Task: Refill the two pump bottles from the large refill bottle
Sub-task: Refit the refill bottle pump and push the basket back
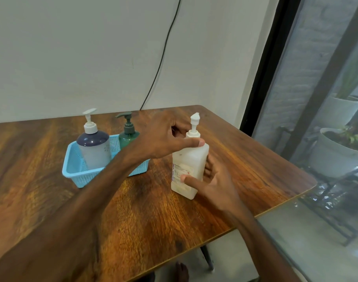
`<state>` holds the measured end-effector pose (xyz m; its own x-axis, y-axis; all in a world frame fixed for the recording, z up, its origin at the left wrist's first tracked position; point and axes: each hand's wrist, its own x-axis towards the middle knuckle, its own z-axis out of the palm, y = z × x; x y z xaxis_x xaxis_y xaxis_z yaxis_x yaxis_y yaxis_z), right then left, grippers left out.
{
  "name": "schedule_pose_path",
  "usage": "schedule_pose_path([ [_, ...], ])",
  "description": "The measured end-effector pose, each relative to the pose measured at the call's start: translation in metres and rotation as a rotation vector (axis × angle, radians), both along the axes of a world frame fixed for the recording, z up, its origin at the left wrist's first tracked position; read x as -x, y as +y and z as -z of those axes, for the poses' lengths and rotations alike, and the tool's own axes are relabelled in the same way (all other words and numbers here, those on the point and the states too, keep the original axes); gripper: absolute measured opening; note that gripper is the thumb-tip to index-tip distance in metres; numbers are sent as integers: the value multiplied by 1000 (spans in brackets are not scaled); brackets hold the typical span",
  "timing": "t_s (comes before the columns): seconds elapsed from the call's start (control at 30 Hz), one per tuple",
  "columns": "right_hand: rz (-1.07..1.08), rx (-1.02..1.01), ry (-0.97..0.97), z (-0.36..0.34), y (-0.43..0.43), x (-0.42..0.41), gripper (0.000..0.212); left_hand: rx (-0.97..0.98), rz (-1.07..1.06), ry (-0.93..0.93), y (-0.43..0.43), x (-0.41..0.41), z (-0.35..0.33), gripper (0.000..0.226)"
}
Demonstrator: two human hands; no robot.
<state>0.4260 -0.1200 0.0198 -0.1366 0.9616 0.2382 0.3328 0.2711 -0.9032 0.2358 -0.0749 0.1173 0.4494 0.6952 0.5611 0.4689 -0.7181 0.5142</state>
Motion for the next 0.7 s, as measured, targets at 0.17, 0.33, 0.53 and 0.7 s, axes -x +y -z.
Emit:
schedule_pose_path([
  [0.17, -84, 17, 57, -4, 6, -4, 72, 0, 14, -21, 3, -1, 4, 24],
  [0.33, -176, 110, 125, -11, 8, -10, 72, 20, -32, -30, 1, 0, 5, 31],
  [0.53, -122, 104, 50, -10, 3, -13, 74, 19, -203, -99, -5, -4, 12, 32],
  [0.7, -10, 53, -82, 0, -9, -5, 101, 36, -291, -215, -7, -9, 22, 45],
])
